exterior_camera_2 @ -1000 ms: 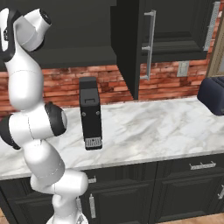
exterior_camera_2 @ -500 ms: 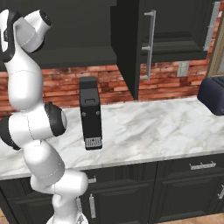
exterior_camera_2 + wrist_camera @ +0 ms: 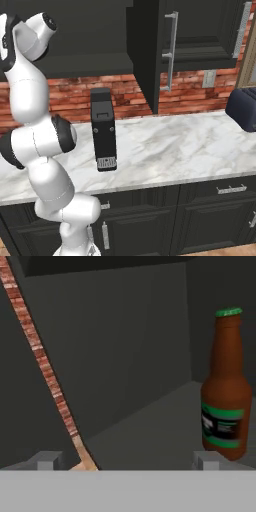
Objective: Open the cabinet directly in front. Then move the beer and the mug to the dining counter with the jar on it.
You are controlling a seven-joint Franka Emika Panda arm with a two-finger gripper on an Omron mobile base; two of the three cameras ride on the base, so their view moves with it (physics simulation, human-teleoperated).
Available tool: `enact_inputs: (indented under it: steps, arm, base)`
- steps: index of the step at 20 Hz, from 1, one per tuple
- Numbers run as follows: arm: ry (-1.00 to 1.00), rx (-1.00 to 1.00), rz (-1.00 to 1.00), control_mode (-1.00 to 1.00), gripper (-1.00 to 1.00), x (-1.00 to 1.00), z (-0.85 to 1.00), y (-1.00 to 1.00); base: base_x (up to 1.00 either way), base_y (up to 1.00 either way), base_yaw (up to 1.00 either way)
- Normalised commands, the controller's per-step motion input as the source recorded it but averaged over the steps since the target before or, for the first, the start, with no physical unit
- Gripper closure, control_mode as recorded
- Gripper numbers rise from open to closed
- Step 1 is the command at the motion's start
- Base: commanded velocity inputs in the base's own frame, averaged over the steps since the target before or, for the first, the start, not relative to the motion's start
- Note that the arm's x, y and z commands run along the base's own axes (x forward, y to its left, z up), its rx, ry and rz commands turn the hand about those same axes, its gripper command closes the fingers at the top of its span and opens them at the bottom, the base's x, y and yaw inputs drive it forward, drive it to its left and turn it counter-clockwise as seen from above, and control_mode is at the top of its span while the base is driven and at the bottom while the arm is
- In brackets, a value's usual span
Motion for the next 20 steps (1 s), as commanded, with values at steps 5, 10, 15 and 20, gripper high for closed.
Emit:
enact_inputs:
  steps: [5, 10, 15, 20]
  arm:
    - [0.0, -0.03, -0.08, -1.0, -1.0, 0.24, 0.0, 0.27]
    - [0.0, -0.02, -0.06, -1.0, -1.0, 0.24, 0.0, 0.13]
    - [0.0, 0.0, -0.03, -1.0, -1.0, 0.14, 0.0, 0.0]
    - [0.0, -0.01, -0.03, -1.0, -1.0, 0.2, -0.01, 0.0]
  base:
    - [0.0, 0.0, 0.0]
    - [0.0, 0.0, 0.0]
    - [0.0, 0.0, 0.0]
    - [0.0, 0.0, 0.0]
